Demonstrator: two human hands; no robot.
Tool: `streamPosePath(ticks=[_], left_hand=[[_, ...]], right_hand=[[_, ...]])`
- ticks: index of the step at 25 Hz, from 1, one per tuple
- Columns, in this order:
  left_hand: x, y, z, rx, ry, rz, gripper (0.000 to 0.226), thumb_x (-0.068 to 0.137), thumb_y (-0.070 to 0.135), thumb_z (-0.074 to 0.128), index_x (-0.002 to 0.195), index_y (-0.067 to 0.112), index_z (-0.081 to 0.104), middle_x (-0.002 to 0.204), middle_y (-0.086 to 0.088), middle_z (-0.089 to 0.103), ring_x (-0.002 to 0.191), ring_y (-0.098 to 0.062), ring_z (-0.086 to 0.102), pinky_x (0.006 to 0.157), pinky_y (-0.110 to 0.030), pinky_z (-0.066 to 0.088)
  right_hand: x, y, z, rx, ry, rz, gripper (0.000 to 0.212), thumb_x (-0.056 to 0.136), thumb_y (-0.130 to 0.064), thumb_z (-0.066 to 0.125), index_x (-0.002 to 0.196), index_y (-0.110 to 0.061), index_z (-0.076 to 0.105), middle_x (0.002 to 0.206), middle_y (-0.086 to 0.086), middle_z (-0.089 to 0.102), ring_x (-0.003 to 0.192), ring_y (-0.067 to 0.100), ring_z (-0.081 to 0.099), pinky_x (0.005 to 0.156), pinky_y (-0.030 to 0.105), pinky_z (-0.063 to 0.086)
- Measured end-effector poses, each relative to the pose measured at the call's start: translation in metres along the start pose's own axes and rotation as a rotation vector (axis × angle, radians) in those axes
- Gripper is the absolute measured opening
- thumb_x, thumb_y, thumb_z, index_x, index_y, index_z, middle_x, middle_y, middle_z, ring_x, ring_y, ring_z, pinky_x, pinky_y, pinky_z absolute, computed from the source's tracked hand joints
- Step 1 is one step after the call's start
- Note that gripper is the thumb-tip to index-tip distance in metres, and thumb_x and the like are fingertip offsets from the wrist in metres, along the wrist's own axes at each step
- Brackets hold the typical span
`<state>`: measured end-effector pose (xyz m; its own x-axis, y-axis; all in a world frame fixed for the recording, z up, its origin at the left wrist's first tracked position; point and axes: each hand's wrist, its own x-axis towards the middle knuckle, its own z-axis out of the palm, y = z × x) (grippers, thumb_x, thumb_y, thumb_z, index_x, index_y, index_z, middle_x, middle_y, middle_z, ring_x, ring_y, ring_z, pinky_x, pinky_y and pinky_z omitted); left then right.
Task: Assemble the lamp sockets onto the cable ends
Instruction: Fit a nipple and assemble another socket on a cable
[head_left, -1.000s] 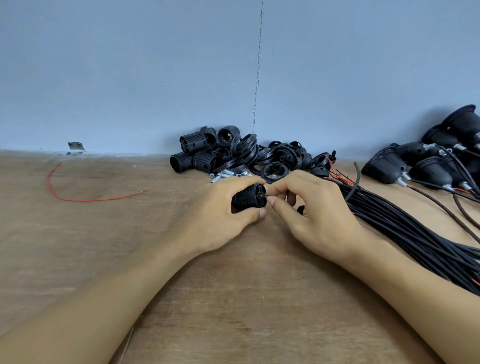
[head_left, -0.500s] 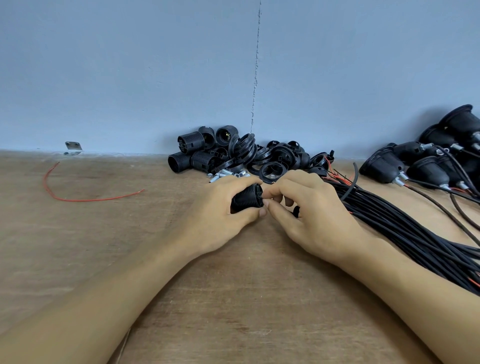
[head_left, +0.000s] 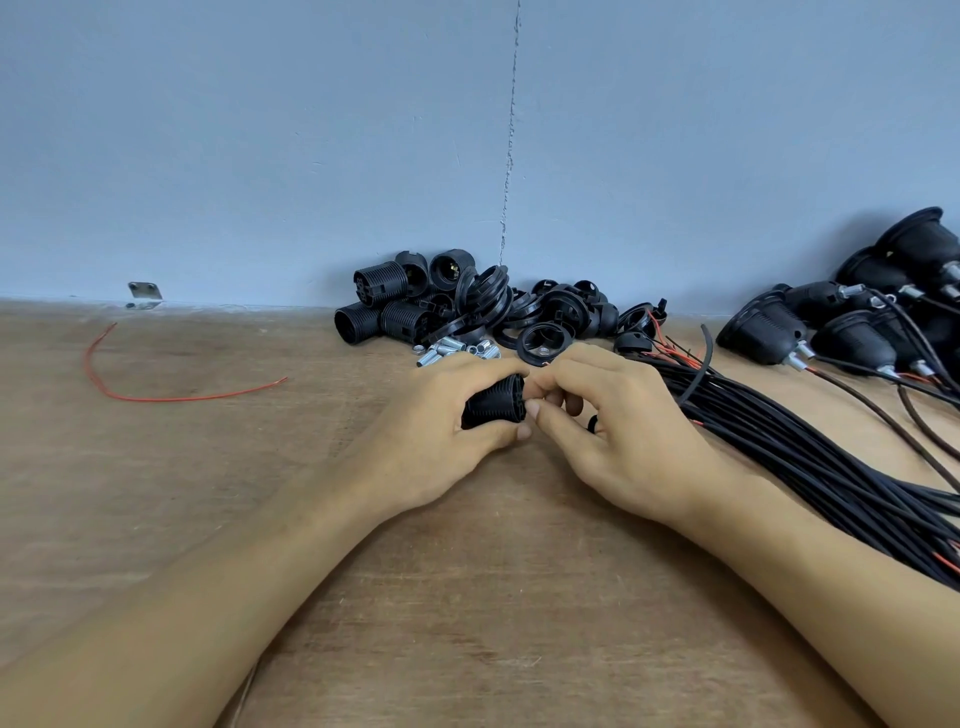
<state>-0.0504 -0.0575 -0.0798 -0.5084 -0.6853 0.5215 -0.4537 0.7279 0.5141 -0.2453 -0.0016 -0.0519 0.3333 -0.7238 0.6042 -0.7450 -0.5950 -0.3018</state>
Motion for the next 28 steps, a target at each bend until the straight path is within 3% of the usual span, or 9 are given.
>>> streamPosePath(ticks=[5, 10, 15, 20, 24, 28], left_hand=[[0.0030, 0.0010, -0.0008, -0.069, -0.021, -0.004, 0.037, 0.087, 0.039, 0.073, 0.122, 0.044, 0.064, 0.112, 0.020, 0.070, 0.112, -0.005, 0.062, 0.096, -0.039, 0.049], [0.0030, 0.0012, -0.0005, -0.090, -0.016, 0.001, 0.042, 0.085, 0.038, 0.074, 0.123, 0.049, 0.060, 0.116, 0.029, 0.067, 0.114, 0.002, 0.059, 0.099, -0.028, 0.047], [0.0024, -0.0011, -0.0015, -0.036, -0.040, 0.033, 0.046, 0.085, 0.042, 0.072, 0.127, 0.052, 0.057, 0.115, 0.019, 0.070, 0.113, -0.006, 0.060, 0.099, -0.038, 0.048], [0.0028, -0.0027, -0.0004, -0.028, -0.030, 0.056, 0.045, 0.084, 0.042, 0.073, 0.126, 0.052, 0.058, 0.111, 0.019, 0.070, 0.110, -0.005, 0.061, 0.095, -0.030, 0.047], [0.0038, -0.0045, 0.0009, -0.012, -0.059, 0.061, 0.041, 0.085, 0.038, 0.076, 0.119, 0.056, 0.060, 0.103, 0.019, 0.069, 0.104, -0.006, 0.062, 0.087, -0.033, 0.049], [0.0038, -0.0033, 0.0007, -0.046, -0.053, 0.047, 0.038, 0.086, 0.037, 0.076, 0.119, 0.050, 0.063, 0.104, 0.016, 0.071, 0.104, -0.011, 0.064, 0.090, -0.040, 0.052]], right_hand=[[-0.0008, -0.0022, 0.0012, -0.015, 0.044, -0.003, 0.006, 0.086, -0.006, 0.070, 0.083, -0.011, 0.068, 0.076, -0.005, 0.055, 0.071, 0.010, 0.047, 0.069, 0.025, 0.041], [-0.0007, -0.0014, 0.0003, -0.003, 0.034, -0.007, 0.007, 0.086, -0.005, 0.070, 0.084, -0.011, 0.067, 0.076, -0.006, 0.053, 0.071, 0.011, 0.048, 0.069, 0.025, 0.041], [-0.0004, -0.0005, 0.0019, -0.007, -0.010, 0.004, 0.005, 0.087, -0.008, 0.069, 0.086, -0.013, 0.067, 0.077, -0.006, 0.054, 0.072, 0.008, 0.047, 0.069, 0.022, 0.039], [-0.0012, 0.0005, 0.0038, 0.026, -0.019, 0.055, 0.006, 0.087, -0.010, 0.068, 0.084, -0.015, 0.066, 0.074, -0.012, 0.049, 0.070, 0.007, 0.048, 0.067, 0.019, 0.038], [-0.0016, -0.0009, 0.0048, 0.017, -0.024, 0.065, 0.007, 0.088, -0.011, 0.067, 0.084, -0.016, 0.064, 0.075, -0.011, 0.049, 0.071, 0.007, 0.047, 0.068, 0.019, 0.038], [-0.0015, -0.0024, 0.0042, 0.018, -0.025, 0.084, 0.008, 0.088, -0.013, 0.066, 0.083, -0.017, 0.063, 0.075, -0.009, 0.052, 0.072, 0.008, 0.049, 0.069, 0.020, 0.039]])
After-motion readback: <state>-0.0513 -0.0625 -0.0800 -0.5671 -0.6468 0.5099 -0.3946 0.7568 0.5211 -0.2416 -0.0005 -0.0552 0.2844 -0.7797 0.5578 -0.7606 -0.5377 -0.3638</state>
